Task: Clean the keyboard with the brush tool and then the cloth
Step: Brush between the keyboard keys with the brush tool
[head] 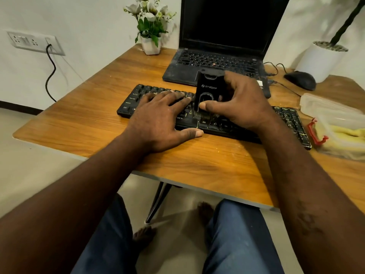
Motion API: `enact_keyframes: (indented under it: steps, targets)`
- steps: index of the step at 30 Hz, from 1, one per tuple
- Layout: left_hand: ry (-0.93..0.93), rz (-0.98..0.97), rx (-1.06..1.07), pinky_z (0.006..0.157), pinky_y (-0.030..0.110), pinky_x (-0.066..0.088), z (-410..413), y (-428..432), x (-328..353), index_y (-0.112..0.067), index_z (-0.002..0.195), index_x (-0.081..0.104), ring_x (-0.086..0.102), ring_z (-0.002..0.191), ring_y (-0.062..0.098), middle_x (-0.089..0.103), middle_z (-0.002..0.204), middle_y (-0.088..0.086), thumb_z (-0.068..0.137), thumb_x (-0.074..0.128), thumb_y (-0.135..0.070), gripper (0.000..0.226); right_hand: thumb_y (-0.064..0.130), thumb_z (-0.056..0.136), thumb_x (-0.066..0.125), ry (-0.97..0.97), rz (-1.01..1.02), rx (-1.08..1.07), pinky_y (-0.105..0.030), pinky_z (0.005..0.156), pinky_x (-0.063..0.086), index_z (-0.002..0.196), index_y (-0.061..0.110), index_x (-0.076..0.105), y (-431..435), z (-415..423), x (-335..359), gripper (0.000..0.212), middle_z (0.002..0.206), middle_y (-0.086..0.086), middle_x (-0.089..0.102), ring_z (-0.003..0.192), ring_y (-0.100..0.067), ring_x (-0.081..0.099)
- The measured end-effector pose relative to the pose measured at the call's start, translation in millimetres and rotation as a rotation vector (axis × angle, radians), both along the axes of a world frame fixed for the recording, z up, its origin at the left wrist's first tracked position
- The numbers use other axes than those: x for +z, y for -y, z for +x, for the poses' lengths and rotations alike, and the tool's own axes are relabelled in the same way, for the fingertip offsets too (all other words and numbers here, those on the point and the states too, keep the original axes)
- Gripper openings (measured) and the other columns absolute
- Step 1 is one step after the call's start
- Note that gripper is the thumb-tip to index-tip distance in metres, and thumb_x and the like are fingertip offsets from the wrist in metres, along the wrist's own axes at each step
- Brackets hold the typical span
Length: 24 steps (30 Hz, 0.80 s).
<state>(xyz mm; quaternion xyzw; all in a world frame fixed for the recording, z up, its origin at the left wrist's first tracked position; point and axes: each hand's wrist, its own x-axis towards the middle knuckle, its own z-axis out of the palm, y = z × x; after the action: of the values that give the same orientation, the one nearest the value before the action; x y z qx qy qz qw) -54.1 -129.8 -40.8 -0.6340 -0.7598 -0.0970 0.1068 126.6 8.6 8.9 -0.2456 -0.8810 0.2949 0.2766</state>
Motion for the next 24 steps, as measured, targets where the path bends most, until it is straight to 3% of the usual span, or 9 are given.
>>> enact_keyframes:
  steps: [2, 6, 10, 13, 18, 21, 24]
  targets:
    - [-0.001, -0.003, 0.001, 0.123, 0.055, 0.019, -1, -2, 0, -0.032, 0.162, 0.028, 0.026, 0.153, 0.020, 0.031, 0.167, -0.004, 0.083, 0.020, -0.096, 0.102, 0.032, 0.080, 0.087, 0.025, -0.016, 0.065, -0.035, 0.087, 0.062, 0.132, 0.024, 0.063, 1, 2, -1, 0.058, 0.113, 0.010, 0.073, 0.100, -0.007, 0.071]
    - [0.001, -0.011, 0.004, 0.124, 0.055, 0.017, -2, -3, -1, -0.032, 0.162, 0.028, 0.025, 0.154, 0.020, 0.030, 0.167, -0.004, 0.082, 0.019, -0.097, 0.103, 0.033, 0.080, 0.087, 0.002, 0.074, -0.106, -0.031, 0.091, 0.060, 0.134, 0.022, 0.060, -7, 5, 1, 0.061, 0.121, 0.009, 0.068, 0.107, -0.007, 0.066]
    - [0.004, -0.003, -0.002, 0.123, 0.055, 0.018, -2, -3, -1, -0.032, 0.162, 0.027, 0.024, 0.154, 0.019, 0.030, 0.167, -0.004, 0.082, 0.020, -0.097, 0.103, 0.034, 0.078, 0.088, 0.024, -0.037, 0.028, -0.033, 0.088, 0.061, 0.132, 0.027, 0.063, -2, 3, -2, 0.059, 0.115, 0.011, 0.072, 0.102, -0.004, 0.069]
    - [0.006, -0.009, 0.006, 0.124, 0.056, 0.017, -2, -3, -1, -0.033, 0.162, 0.027, 0.023, 0.154, 0.019, 0.029, 0.168, -0.005, 0.082, 0.020, -0.097, 0.103, 0.034, 0.080, 0.087, -0.019, 0.042, -0.101, -0.029, 0.090, 0.060, 0.131, 0.024, 0.062, -1, -5, -1, 0.058, 0.118, 0.010, 0.070, 0.105, -0.005, 0.067]
    - [-0.003, -0.013, 0.005, 0.124, 0.055, 0.017, -1, -3, -1, -0.031, 0.162, 0.028, 0.023, 0.155, 0.019, 0.028, 0.168, -0.004, 0.082, 0.018, -0.097, 0.104, 0.036, 0.078, 0.088, -0.002, -0.008, 0.040, -0.038, 0.086, 0.062, 0.127, 0.026, 0.065, 3, -6, -6, 0.056, 0.112, 0.008, 0.073, 0.100, -0.010, 0.071]
    - [0.001, -0.014, 0.008, 0.124, 0.055, 0.016, 0, -3, 0, -0.032, 0.162, 0.027, 0.022, 0.155, 0.019, 0.028, 0.168, -0.005, 0.082, 0.020, -0.096, 0.103, 0.036, 0.080, 0.087, -0.033, 0.066, -0.118, -0.033, 0.088, 0.061, 0.129, 0.023, 0.063, 0, -8, -4, 0.056, 0.116, 0.009, 0.071, 0.103, -0.007, 0.068]
    - [-0.002, -0.005, 0.004, 0.124, 0.054, 0.017, 0, -3, -1, -0.031, 0.162, 0.028, 0.023, 0.154, 0.019, 0.029, 0.168, -0.005, 0.083, 0.020, -0.096, 0.102, 0.037, 0.079, 0.088, -0.018, 0.011, -0.055, -0.039, 0.085, 0.062, 0.126, 0.026, 0.065, 1, -7, -5, 0.054, 0.111, 0.008, 0.072, 0.099, -0.010, 0.069]
